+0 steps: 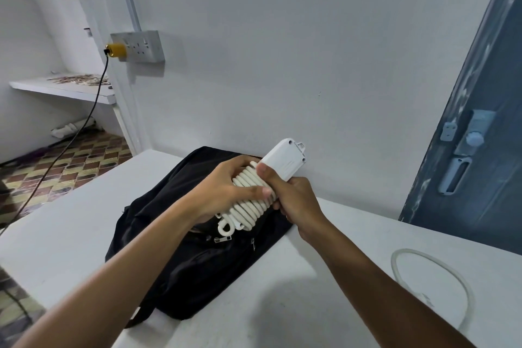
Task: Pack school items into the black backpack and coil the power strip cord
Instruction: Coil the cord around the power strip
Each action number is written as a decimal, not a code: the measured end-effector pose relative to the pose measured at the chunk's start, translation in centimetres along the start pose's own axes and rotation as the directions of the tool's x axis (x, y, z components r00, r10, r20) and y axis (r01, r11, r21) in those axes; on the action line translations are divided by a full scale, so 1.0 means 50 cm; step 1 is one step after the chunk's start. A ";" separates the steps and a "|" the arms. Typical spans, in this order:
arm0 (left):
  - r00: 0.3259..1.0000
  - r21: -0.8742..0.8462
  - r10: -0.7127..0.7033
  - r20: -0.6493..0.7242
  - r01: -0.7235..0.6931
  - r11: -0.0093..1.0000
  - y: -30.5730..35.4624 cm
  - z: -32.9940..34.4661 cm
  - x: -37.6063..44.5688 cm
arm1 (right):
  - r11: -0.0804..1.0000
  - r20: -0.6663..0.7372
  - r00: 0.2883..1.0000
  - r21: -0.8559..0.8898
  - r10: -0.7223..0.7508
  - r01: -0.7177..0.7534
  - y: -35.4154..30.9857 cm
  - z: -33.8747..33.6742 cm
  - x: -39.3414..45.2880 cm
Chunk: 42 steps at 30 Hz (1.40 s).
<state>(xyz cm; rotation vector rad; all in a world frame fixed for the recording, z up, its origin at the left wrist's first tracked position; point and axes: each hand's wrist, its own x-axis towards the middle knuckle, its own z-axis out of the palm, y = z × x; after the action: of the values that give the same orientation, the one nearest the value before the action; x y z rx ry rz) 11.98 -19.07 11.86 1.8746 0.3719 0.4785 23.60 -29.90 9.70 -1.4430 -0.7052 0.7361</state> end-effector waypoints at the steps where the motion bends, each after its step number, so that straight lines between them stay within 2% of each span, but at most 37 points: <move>1: 0.999 -0.008 -0.007 -0.054 0.006 1.000 -0.002 0.004 0.001 | 1.000 0.004 1.000 -0.030 0.006 -0.006 -0.003 -0.001 -0.001; 4: 0.987 -0.065 -0.038 -0.155 0.029 0.997 -0.004 0.018 0.005 | 0.996 0.035 0.999 -0.091 0.023 -0.020 -0.018 -0.006 -0.004; 7: 0.984 -0.074 -0.049 -0.174 0.037 0.997 -0.003 0.016 0.005 | 0.983 0.088 0.995 -0.183 0.034 -0.018 -0.021 -0.014 -0.003; 12: 0.986 -0.008 -0.056 -0.157 0.055 0.998 -0.018 -0.013 0.010 | 0.981 0.374 0.907 -0.058 0.194 -0.186 -0.016 -0.054 -0.003; 14: 0.984 0.031 -0.060 -0.167 0.066 0.997 -0.023 -0.013 0.013 | 0.963 0.348 0.912 -0.229 0.218 -0.143 -0.015 -0.055 -0.013; 16: 0.977 0.165 -0.019 -0.212 0.054 0.985 -0.033 -0.014 0.019 | 0.841 0.291 0.940 -0.542 0.177 0.009 -0.009 -0.048 -0.033; 18: 0.958 0.295 0.020 -0.288 0.069 0.953 -0.045 -0.023 0.027 | 0.602 0.276 0.955 -0.782 0.108 0.159 0.002 -0.045 -0.051; 19: 0.946 0.326 0.026 -0.322 0.085 0.941 -0.048 -0.028 0.029 | 0.503 0.272 0.958 -0.843 0.091 0.192 0.003 -0.048 -0.060; 20: 0.937 0.367 0.040 -0.346 0.096 0.925 -0.048 -0.034 0.030 | 0.461 0.272 0.958 -0.864 0.087 0.203 0.002 -0.055 -0.066; 23: 0.930 0.535 0.121 -0.346 0.090 0.840 -0.055 -0.048 0.029 | 0.526 0.292 0.945 -0.832 0.145 0.176 -0.013 -0.077 -0.078; 25: 0.942 0.632 0.160 -0.296 0.068 0.772 -0.066 -0.058 0.025 | 0.520 0.273 0.959 -0.832 0.078 0.194 -0.021 -0.074 -0.083; 27: 0.966 0.720 0.150 -0.212 0.051 0.692 -0.078 -0.061 0.022 | 0.462 0.247 0.966 -0.850 -0.076 0.253 -0.031 -0.063 -0.089; 29: 0.987 0.798 0.133 -0.092 -0.007 0.603 -0.079 -0.054 0.023 | 0.359 0.240 0.937 -0.876 -0.254 0.322 -0.051 -0.057 -0.087; 31: 0.992 0.814 0.119 0.037 -0.100 0.573 -0.067 -0.045 0.022 | 0.290 0.243 0.876 -0.877 -0.418 0.382 -0.075 -0.070 -0.062; 33: 0.980 0.786 0.116 0.161 -0.198 0.586 -0.049 -0.037 0.016 | 0.330 0.232 0.832 -0.838 -0.504 0.434 -0.096 -0.093 -0.030; 35: 0.959 0.703 0.131 0.252 -0.274 0.656 -0.026 -0.029 0.004 | 0.496 0.186 0.826 -0.722 -0.533 0.483 -0.104 -0.112 0.007; 37: 0.942 0.588 0.164 0.293 -0.313 0.746 -0.007 -0.019 -0.011 | 0.669 0.184 0.859 -0.558 -0.477 0.491 -0.110 -0.126 0.035; 39: 0.939 0.506 0.222 0.262 -0.330 0.797 0.001 -0.007 -0.023 | 0.820 0.246 0.900 -0.377 -0.359 0.430 -0.110 -0.132 0.054; 42: 0.967 0.388 0.255 0.024 -0.244 0.889 -0.003 0.009 -0.033 | 0.953 0.296 0.933 -0.156 -0.206 0.260 -0.095 -0.134 0.070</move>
<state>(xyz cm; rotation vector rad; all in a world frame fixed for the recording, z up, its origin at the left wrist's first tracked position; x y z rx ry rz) 10.74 -20.16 11.34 2.3220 0.2557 0.6411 31.13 -31.13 14.33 -1.4102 -1.1730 0.7032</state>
